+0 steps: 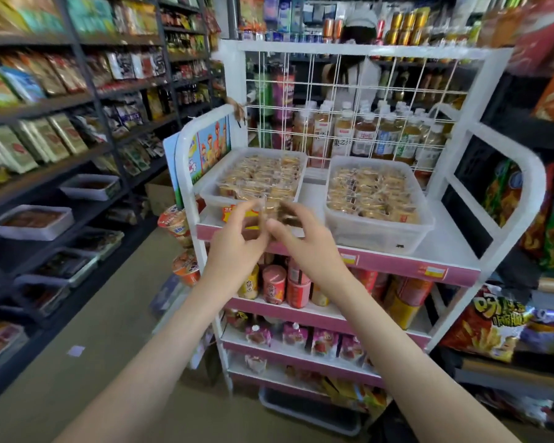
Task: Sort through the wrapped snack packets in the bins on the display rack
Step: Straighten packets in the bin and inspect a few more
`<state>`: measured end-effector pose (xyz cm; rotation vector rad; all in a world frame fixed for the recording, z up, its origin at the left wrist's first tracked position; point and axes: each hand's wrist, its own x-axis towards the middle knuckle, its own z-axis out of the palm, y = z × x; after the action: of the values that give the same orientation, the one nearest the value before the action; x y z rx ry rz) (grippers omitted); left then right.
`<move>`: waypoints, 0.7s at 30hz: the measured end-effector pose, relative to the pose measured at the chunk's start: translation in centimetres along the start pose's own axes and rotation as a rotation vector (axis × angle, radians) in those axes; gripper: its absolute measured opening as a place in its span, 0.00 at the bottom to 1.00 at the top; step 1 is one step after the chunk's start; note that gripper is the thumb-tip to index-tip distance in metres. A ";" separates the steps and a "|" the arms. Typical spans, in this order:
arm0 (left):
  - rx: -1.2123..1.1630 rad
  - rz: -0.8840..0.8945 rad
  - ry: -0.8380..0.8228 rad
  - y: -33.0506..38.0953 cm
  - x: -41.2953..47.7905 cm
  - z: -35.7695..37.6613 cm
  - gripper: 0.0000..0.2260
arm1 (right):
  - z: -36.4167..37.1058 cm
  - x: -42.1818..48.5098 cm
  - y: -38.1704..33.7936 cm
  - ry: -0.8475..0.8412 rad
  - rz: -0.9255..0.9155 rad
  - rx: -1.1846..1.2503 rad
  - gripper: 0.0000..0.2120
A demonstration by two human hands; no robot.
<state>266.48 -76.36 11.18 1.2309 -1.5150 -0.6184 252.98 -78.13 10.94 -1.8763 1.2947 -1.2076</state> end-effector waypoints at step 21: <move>1.113 0.549 -0.032 -14.6 13.6 -6.1 0.28 | 7.9 20.2 2.4 -0.307 -0.140 -0.413 0.14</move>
<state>278.62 -92.54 5.92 1.4516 -2.1893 0.6828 261.63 -98.05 12.76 -2.3683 1.3280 -0.7077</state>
